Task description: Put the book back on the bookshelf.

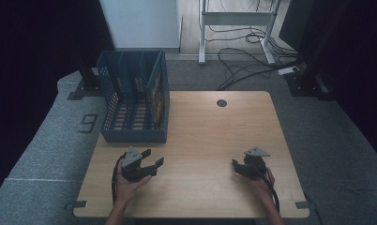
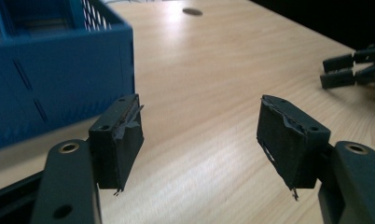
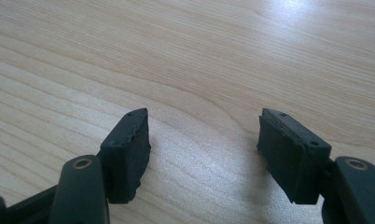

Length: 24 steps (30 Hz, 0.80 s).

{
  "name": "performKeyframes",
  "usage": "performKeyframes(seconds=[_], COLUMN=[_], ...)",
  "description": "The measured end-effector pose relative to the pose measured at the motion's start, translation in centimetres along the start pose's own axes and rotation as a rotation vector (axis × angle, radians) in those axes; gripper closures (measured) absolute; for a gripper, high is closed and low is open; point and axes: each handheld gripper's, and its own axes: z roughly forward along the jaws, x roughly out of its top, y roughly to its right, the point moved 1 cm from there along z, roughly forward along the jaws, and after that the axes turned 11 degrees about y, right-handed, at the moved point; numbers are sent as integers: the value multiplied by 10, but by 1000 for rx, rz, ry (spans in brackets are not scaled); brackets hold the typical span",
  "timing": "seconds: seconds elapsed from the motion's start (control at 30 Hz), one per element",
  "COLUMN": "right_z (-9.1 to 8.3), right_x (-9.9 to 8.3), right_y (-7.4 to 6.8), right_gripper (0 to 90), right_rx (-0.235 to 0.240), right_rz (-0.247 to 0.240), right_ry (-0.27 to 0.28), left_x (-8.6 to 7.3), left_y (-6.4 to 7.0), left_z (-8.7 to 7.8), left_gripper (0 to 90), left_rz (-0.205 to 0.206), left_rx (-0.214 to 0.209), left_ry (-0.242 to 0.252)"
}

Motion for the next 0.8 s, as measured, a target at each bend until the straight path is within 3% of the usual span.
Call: performKeyframes(seconds=[0.13, 0.23, 0.8], right_z=[0, 0, 0], right_x=[0, 0, 0], right_y=[0, 0, 0], right_gripper=[332, 332, 331], right_rx=[0, 0, 0], right_rz=[0, 0, 0], right_ry=[0, 0, 0], left_x=[-13, -17, -22], left_y=[-2, -2, -3], left_z=[-1, -1, 0], left_gripper=[311, 311, 313], left_rz=[-14, -1, -10], left_rx=[-1, -6, -8], left_ry=[-20, -46, -45])
